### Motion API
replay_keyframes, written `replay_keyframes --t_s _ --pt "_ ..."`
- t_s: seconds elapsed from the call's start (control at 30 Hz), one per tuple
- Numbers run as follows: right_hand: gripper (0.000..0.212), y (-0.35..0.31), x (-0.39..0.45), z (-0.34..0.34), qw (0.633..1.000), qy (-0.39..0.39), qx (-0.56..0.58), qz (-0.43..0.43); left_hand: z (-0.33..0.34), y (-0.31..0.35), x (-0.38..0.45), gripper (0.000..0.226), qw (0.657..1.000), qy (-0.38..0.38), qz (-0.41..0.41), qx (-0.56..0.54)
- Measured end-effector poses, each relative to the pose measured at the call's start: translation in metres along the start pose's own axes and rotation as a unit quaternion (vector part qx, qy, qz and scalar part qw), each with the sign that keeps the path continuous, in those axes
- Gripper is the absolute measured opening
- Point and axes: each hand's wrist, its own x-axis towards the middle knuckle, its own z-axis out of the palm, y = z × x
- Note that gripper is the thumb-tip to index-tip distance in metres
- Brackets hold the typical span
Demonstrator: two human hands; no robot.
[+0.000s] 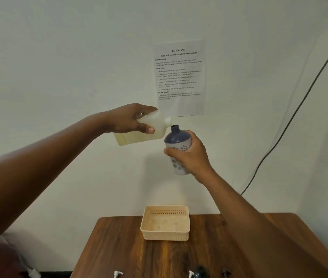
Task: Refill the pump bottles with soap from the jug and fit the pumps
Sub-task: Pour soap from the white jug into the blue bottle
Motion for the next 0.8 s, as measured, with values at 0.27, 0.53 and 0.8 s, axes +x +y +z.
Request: replay_keyframes --t_s 0.27,0.53,0.8 --pt "0.058 -0.008 0.003 0.006 1.0 -0.001 0.014 -0.009 0.014 -0.009 -0.008 0.053 0.996 0.039 0.005 -0.078" --pt "0.064 -0.017 0.008 0.015 1.0 0.003 0.03 -0.01 0.025 -0.022 -0.021 0.051 0.962 0.064 0.011 -0.264" --pt "0.071 -0.027 0.014 0.02 0.999 0.004 0.035 -0.004 0.033 -0.04 -0.036 0.049 0.944 0.101 -0.011 -0.314"
